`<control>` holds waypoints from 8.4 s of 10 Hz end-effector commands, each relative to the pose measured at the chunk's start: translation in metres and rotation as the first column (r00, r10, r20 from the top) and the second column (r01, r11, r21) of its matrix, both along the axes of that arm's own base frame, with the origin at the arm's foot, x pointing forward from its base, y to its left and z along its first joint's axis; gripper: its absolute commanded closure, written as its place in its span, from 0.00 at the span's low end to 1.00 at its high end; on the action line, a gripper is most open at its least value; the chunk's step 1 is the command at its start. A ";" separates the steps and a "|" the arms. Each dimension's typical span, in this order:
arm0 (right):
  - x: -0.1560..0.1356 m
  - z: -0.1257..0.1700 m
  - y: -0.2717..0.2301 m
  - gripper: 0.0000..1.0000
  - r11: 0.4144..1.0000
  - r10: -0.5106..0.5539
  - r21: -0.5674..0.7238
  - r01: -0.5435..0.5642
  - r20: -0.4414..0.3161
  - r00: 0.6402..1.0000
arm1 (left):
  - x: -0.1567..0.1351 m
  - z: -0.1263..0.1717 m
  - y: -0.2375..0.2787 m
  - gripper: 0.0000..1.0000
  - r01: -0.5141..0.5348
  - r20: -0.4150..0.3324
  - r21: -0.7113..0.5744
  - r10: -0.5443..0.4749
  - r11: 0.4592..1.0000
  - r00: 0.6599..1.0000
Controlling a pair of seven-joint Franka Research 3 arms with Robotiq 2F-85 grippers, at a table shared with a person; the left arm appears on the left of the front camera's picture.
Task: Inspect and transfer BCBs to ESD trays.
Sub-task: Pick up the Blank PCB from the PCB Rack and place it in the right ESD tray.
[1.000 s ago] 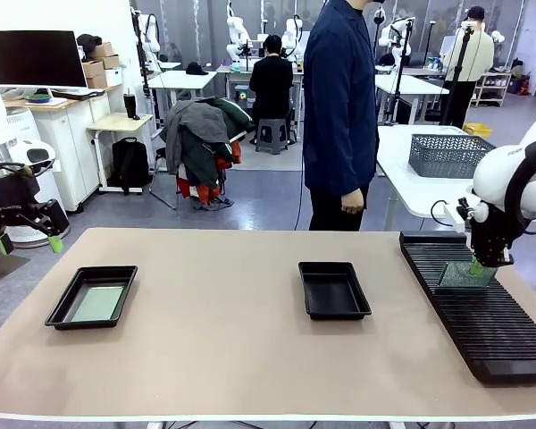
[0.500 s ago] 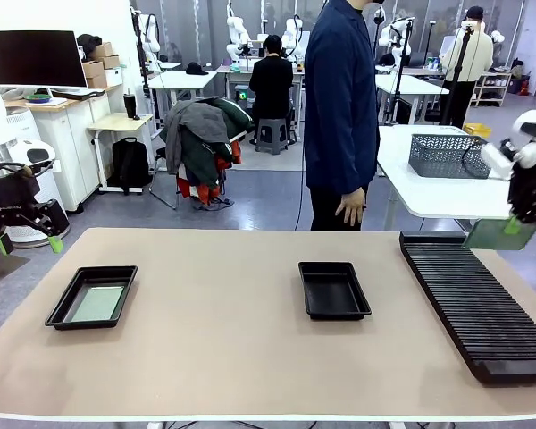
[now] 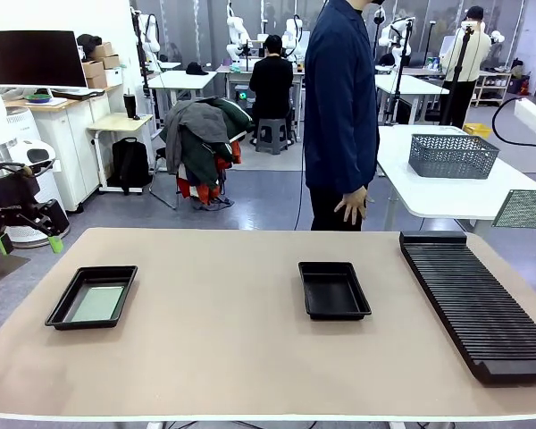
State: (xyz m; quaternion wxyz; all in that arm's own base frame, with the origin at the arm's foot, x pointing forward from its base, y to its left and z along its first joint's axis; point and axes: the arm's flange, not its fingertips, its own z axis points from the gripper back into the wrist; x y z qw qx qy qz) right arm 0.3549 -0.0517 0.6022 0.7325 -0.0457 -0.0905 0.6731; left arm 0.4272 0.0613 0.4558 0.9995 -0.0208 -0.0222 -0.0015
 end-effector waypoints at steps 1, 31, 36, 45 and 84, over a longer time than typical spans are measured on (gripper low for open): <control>0.000 0.000 -0.001 1.00 1.000 -0.015 0.008 0.015 -0.001 1.000 | -0.001 -0.003 -0.001 0.00 -0.005 0.007 -0.008 0.005 1.000 1.000; 0.103 -0.236 0.156 0.98 0.007 -0.404 0.214 0.977 -0.893 0.199 | -0.001 -0.003 -0.001 0.00 -0.005 0.007 -0.008 0.005 1.000 1.000; 0.121 -0.275 0.176 0.98 0.008 -0.426 0.213 0.977 -0.883 0.196 | -0.001 -0.003 -0.001 0.00 -0.005 0.007 -0.008 0.005 1.000 1.000; 0.131 -0.315 0.198 0.98 0.040 -0.472 0.142 0.989 -0.870 0.144 | -0.001 -0.003 -0.001 0.00 -0.005 0.007 -0.008 0.005 1.000 1.000; 0.135 -0.181 0.224 0.00 0.141 -0.947 -0.058 0.988 -0.298 0.117 | -0.001 -0.003 -0.001 0.00 -0.005 0.007 -0.008 0.005 1.000 1.000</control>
